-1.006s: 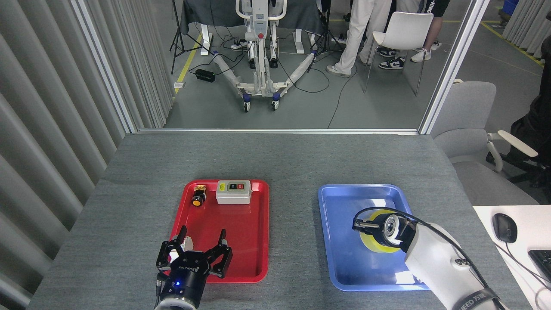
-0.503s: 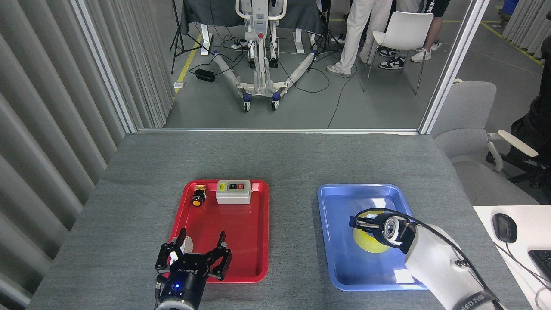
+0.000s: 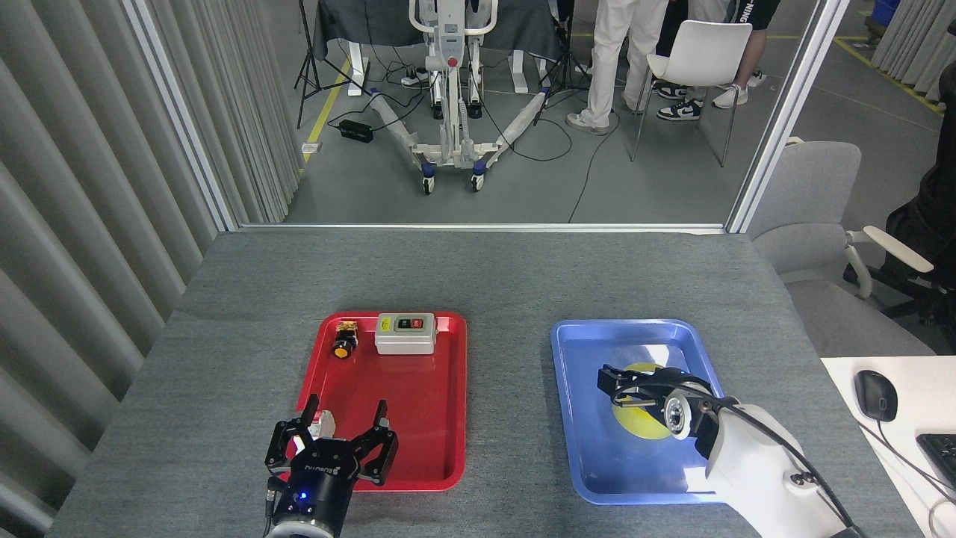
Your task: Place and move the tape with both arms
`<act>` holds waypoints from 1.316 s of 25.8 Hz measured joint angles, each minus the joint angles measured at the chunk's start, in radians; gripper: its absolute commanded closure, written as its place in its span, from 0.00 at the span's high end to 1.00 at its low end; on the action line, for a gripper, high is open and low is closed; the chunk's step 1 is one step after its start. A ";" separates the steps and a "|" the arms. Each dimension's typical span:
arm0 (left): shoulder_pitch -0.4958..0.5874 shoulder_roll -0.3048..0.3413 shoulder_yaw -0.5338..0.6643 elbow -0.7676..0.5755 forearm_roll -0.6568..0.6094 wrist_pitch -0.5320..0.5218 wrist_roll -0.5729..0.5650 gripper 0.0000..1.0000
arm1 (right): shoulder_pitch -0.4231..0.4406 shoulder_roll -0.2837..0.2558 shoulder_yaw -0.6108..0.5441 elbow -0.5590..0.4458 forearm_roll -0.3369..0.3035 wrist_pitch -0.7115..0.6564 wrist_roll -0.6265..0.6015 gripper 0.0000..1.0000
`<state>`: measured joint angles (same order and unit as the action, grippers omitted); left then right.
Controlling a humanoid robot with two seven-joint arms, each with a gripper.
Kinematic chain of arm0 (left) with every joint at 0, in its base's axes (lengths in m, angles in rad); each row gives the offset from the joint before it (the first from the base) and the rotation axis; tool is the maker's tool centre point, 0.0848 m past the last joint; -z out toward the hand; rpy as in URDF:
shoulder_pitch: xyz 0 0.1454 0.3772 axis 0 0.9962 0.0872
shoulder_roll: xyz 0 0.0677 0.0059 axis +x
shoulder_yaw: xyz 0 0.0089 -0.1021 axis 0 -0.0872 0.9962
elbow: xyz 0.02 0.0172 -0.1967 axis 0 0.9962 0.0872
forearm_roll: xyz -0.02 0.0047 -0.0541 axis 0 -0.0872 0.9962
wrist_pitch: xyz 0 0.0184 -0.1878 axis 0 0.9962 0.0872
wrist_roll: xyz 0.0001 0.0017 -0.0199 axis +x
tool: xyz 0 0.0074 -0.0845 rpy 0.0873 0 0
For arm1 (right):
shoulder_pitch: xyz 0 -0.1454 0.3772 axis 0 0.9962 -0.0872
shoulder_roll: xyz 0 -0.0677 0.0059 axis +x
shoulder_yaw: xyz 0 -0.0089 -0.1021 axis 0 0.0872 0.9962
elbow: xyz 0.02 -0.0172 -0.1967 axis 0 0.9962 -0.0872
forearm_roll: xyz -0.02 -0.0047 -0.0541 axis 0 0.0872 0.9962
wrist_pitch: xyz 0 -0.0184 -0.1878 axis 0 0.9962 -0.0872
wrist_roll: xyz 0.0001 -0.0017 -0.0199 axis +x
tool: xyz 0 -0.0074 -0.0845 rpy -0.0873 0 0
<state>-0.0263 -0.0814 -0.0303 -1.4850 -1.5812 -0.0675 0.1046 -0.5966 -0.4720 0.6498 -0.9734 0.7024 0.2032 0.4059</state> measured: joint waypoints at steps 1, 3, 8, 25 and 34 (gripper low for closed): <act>0.000 0.001 0.000 0.000 0.000 0.001 0.000 1.00 | 0.015 -0.013 -0.002 -0.021 0.013 -0.004 -0.033 0.99; -0.001 0.003 0.002 0.001 0.001 0.001 0.002 1.00 | 0.041 -0.034 -0.005 -0.058 0.037 -0.011 -0.117 0.99; 0.000 0.007 0.016 -0.001 0.001 0.002 0.002 1.00 | 0.103 -0.070 -0.033 -0.094 0.114 -0.017 -0.359 0.99; 0.001 0.008 0.034 -0.004 0.001 0.001 0.001 1.00 | 0.489 0.140 -0.743 -0.366 0.622 -0.353 -0.584 0.99; 0.004 0.008 0.043 -0.001 0.001 0.001 0.001 1.00 | 0.687 0.210 -0.856 -0.568 0.661 -0.406 -0.539 0.99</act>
<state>-0.0228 -0.0733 0.0128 -1.4865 -1.5800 -0.0661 0.1054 0.0906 -0.2620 -0.2058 -1.5412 1.3638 -0.2026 -0.1328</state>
